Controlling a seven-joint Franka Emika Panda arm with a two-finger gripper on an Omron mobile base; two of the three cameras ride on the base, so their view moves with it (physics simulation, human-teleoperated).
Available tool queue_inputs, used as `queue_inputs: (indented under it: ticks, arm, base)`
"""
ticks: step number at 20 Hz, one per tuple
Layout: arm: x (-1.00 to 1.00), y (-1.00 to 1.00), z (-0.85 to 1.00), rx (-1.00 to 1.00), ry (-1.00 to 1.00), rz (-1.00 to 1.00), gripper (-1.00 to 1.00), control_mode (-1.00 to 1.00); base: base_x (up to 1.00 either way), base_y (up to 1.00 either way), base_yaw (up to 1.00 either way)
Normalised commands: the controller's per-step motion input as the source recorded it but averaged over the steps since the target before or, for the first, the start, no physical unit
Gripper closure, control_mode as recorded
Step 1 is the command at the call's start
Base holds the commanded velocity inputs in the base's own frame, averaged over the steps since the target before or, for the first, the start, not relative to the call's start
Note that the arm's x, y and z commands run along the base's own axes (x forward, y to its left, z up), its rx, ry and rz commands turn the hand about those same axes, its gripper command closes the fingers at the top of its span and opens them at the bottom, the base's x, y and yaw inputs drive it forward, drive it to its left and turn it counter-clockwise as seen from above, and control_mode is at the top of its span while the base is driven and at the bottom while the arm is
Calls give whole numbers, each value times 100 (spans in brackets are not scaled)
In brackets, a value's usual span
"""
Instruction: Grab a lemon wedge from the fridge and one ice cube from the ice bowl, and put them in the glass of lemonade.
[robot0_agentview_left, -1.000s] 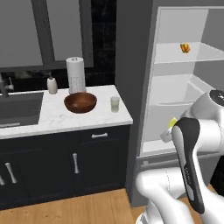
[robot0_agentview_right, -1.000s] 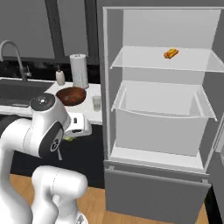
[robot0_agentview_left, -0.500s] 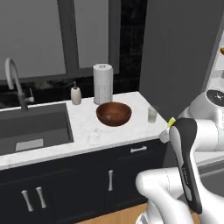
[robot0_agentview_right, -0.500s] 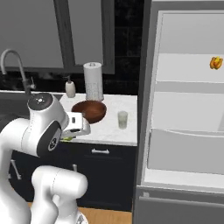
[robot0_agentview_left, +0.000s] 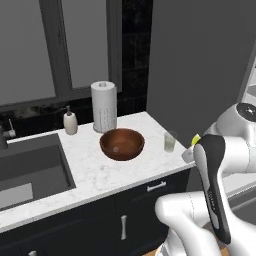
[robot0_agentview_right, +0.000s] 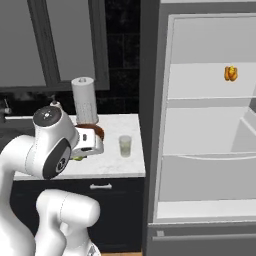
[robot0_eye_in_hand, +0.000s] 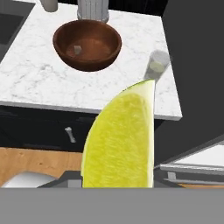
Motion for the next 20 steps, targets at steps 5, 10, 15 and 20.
queue_inputs:
  ticks: [5, 10, 15, 20]
  arm:
    - [0, 0, 0, 0, 0, 0, 100, 100]
    - [1, 9, 0, -1, 0, -2, 100, -100]
    - [0, 1, 0, 0, 0, 0, 100, -100]
    - [5, 0, -3, -1, 7, 4, 100, -100]
  base:
    - [29, 19, -28]
    - [7, 10, -8]
    - [0, 0, 0]
    - [0, 0, 0]
